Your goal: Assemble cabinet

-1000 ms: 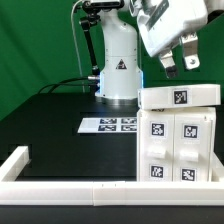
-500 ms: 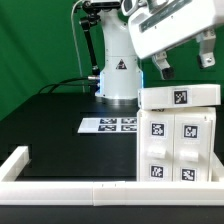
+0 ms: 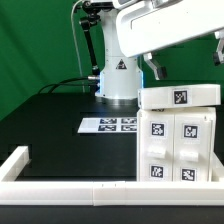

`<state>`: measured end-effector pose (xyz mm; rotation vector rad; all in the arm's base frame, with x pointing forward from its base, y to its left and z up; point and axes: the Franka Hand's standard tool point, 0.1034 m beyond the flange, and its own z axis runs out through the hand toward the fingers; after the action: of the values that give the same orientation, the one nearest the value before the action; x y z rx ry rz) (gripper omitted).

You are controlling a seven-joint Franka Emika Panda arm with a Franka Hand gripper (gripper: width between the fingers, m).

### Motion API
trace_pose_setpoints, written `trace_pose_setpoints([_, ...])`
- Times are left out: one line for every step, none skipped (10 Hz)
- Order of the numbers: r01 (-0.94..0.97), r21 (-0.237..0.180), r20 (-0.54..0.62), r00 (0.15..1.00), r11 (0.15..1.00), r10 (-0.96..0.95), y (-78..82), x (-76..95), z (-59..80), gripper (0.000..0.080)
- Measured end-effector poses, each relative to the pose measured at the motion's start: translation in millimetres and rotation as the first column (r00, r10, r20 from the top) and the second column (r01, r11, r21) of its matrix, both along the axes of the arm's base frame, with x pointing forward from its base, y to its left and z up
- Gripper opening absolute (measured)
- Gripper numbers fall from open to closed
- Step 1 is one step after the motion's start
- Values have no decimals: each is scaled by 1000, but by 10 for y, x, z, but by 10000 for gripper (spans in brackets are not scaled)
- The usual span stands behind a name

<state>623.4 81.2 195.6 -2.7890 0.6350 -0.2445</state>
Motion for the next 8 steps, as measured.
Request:
trace_pose_setpoints([-59, -15, 13, 998, 998, 59, -1, 0, 0, 797])
trace_pose_setpoints([-143, -38, 31, 989, 989, 144, -3, 0, -1, 797])
trace_pose_setpoints([-255, -82, 52, 964, 963, 260, -7, 0, -7, 797])
trace_pose_setpoints([-401, -140, 65, 909, 905, 412, -16, -1, -12, 797])
trace_pose_setpoints([-506, -188, 65, 849, 842, 525, -11, -3, -14, 797])
trace_pose_setpoints([-593, -229, 50, 785, 772, 618, 8, -5, -23, 797])
trace_pose_setpoints([-660, -252, 18, 728, 708, 686, 44, -3, -60, 797])
trace_pose_setpoints([-697, -253, -8, 695, 671, 719, 72, 19, -92, 797])
